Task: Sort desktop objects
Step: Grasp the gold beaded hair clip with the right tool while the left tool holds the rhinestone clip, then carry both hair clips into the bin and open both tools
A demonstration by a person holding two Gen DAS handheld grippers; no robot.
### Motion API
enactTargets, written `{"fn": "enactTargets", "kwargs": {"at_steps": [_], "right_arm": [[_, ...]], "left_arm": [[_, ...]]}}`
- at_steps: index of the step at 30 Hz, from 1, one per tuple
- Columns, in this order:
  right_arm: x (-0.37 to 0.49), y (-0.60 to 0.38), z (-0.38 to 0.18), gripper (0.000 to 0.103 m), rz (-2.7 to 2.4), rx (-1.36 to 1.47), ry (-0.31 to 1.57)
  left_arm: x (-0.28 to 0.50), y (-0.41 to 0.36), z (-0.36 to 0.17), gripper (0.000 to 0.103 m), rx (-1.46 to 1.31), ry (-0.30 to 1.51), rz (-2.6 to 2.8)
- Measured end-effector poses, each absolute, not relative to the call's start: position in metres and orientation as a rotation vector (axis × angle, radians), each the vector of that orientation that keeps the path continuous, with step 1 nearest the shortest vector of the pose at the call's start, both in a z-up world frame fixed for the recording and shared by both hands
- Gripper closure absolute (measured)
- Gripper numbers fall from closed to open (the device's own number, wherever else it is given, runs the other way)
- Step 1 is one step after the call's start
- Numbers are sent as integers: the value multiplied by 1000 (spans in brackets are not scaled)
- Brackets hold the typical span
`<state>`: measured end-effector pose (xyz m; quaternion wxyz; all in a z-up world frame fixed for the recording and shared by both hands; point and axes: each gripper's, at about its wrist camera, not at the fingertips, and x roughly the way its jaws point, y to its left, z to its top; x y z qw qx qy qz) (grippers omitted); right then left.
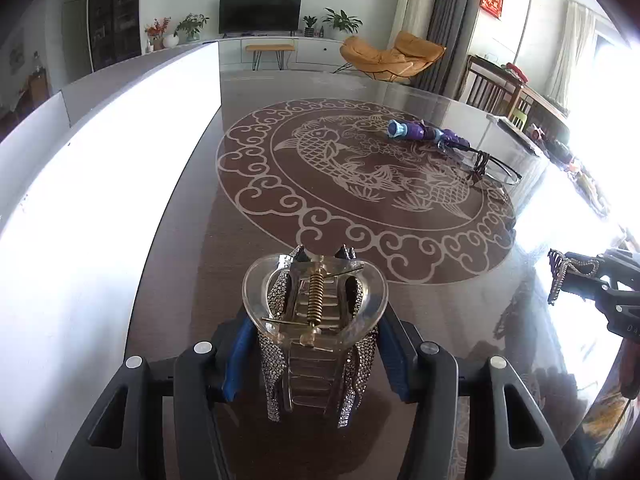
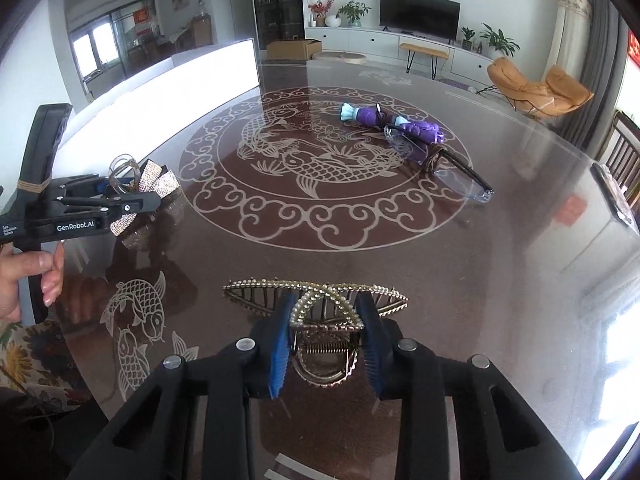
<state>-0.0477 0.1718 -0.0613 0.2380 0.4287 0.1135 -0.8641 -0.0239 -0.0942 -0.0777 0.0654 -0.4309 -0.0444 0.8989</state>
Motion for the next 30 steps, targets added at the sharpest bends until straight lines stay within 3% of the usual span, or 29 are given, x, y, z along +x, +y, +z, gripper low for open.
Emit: {"fn": "enactTargets", "kwargs": {"at_steps": [9, 16, 23, 30], "right_arm": [[-32, 152, 6, 71, -2378, 1009, 260], [-34, 52, 70, 71, -2253, 796, 211], [-33, -103, 82, 71, -2068, 710, 257], [-48, -203, 33, 70, -1975, 857, 362]], "left_arm": [[11, -120, 2, 48, -1092, -364, 2723], [32, -219, 66, 48, -1021, -429, 2908], [30, -333, 44, 48, -1289, -499, 3048], [22, -351, 6, 46, -1470, -512, 2998]]}}
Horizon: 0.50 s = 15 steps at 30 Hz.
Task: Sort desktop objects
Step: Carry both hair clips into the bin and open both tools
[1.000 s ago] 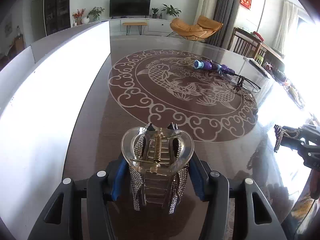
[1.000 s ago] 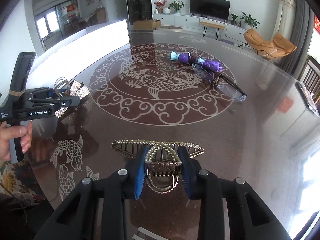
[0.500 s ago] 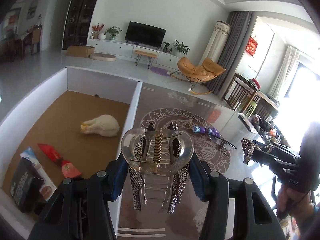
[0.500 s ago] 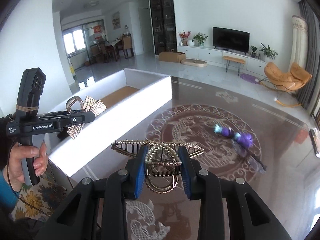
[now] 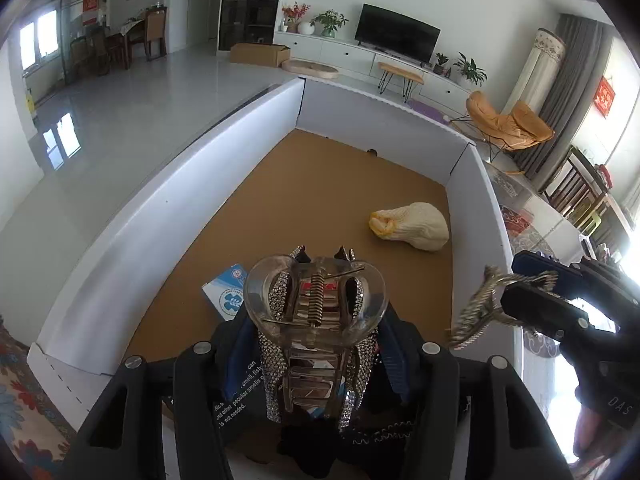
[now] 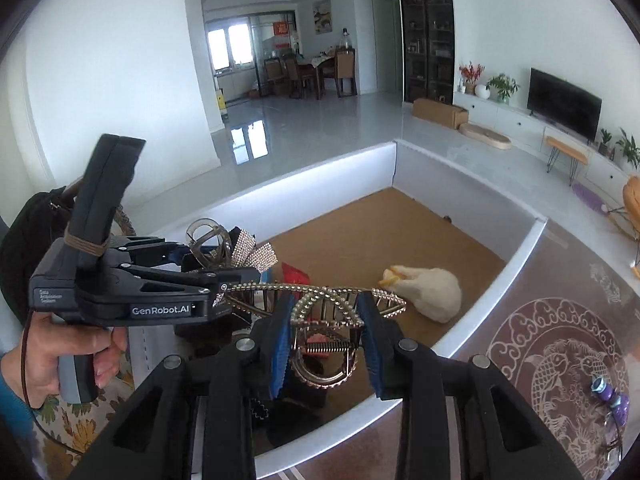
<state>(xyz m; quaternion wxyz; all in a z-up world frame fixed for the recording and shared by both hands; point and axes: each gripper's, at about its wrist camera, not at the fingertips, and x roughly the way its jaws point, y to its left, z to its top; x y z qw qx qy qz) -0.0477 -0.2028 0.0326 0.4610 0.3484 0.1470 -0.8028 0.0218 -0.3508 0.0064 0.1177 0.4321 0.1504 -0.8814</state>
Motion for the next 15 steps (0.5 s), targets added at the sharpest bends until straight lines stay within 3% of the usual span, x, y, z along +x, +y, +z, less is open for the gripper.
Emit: {"fn": "enactTargets", "kwargs": {"at_steps": [2, 5, 11, 15], "right_arm": [[-58, -208, 21, 56, -1967, 931, 327], [-65, -190, 24, 29, -1985, 935, 200], [-60, -105, 30, 6, -2153, 802, 189], [-63, -20, -17, 6, -2318, 854, 308]], "left_arm": [[21, -350, 0, 26, 1262, 446, -2552], [23, -348, -4, 21, 1211, 454, -2553], [31, -311, 13, 21, 1107, 432, -2645], [34, -253, 36, 21, 1087, 355, -2801]]}}
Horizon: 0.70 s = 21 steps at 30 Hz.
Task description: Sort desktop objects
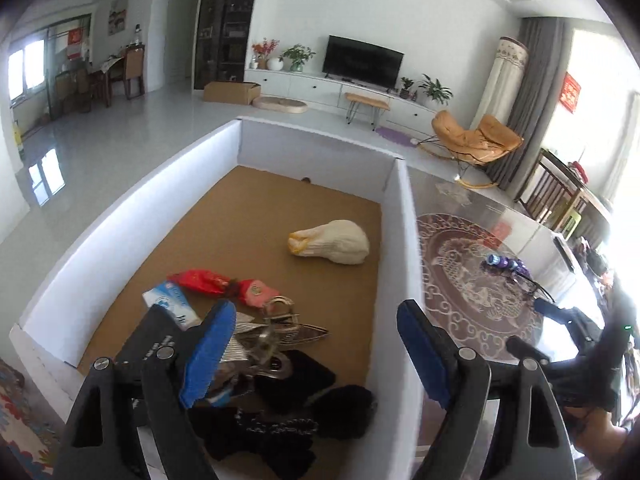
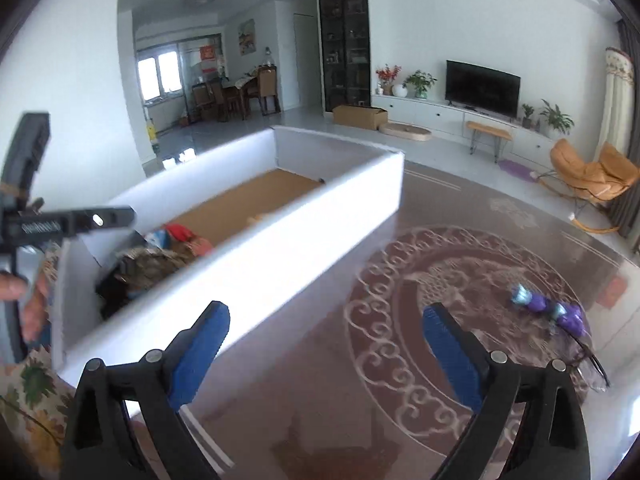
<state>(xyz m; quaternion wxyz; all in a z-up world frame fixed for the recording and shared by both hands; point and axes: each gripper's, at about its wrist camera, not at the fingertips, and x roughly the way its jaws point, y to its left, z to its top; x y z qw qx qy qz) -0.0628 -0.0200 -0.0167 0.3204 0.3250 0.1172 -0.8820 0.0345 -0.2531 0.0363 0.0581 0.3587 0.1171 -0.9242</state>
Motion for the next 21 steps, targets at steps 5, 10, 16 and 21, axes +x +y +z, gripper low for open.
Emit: {"fn": "enactTargets", "kwargs": {"at_steps": [5, 10, 16, 21], "right_arm": [[-77, 98, -74, 6, -2485, 1100, 368], [-89, 183, -83, 6, -2619, 1242, 343], [-95, 211, -85, 4, -2639, 1310, 248], [-106, 218, -89, 0, -2639, 1353, 162]], "left_arm": [[42, -160, 53, 4, 1121, 330, -3049], [8, -73, -3, 0, 1409, 282, -3084], [-42, -22, -75, 0, 1545, 124, -2974], [-77, -6, -90, 0, 1513, 14, -2913]]}}
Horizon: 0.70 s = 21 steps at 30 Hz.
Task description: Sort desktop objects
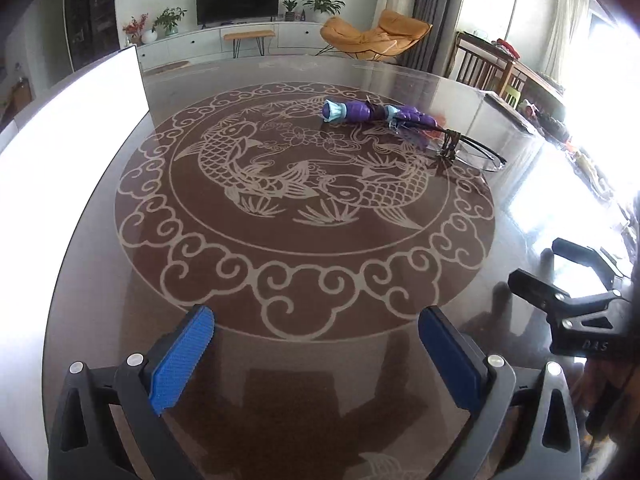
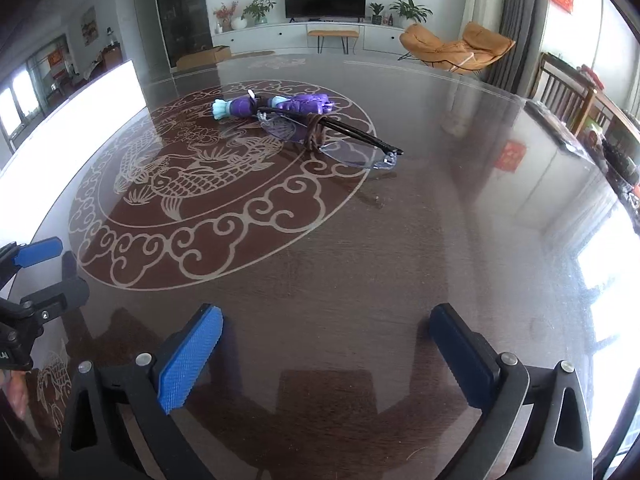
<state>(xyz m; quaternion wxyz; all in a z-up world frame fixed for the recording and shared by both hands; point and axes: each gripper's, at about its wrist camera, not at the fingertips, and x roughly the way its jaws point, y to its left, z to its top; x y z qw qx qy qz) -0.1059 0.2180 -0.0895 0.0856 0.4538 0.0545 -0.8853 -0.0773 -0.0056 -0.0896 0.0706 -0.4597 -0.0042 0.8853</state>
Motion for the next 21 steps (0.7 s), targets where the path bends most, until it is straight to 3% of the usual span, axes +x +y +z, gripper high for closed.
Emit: {"fn": "enactTargets", "kwargs": {"at_steps": [6, 21], "right_arm": [[-104, 215, -89, 0, -2642, 1353, 169], [-104, 215, -89, 0, -2642, 1353, 169]], "left_arm": [[-94, 10, -98, 0, -1392, 100, 2729], [-94, 7, -98, 0, -1397, 72, 2726]]}}
